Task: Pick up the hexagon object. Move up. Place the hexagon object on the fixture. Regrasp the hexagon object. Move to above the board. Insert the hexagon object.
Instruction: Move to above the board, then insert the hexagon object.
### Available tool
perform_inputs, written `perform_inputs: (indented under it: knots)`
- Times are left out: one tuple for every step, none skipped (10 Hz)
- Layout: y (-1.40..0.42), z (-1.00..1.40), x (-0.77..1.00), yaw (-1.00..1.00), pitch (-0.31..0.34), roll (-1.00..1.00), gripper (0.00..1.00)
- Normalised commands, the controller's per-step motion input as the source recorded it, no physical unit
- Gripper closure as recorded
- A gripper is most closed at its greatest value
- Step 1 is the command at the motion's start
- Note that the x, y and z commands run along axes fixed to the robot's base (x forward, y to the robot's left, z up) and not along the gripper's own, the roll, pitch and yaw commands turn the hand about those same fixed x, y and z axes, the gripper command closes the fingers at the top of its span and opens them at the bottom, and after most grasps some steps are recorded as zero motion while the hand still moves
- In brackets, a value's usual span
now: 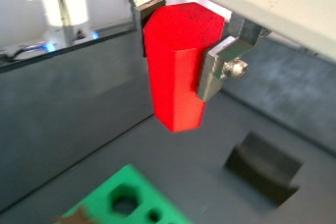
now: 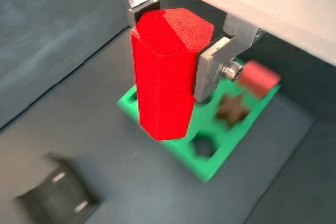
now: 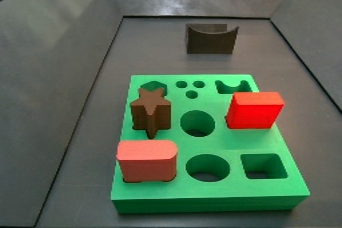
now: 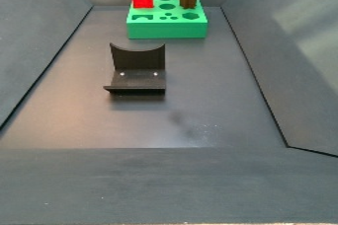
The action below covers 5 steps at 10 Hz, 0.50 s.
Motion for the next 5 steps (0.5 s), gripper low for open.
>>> perform_inputs:
  knots:
    - [-0.25,0.06,-0.21,-0.02,-0.141,-0.67,1.0]
    - [-0.13,0.03,-0.15,-0.02,-0.114,-0.48,1.0]
    - [-0.09,0.03,-0.12,-0.01,-0.098,-0.37,1.0]
    - [-0.04,0.01,-0.08,-0.01,-0.073,-0.23,1.0]
    - [0.0,0.0,0.05,0.0,0.0,0.0,1.0]
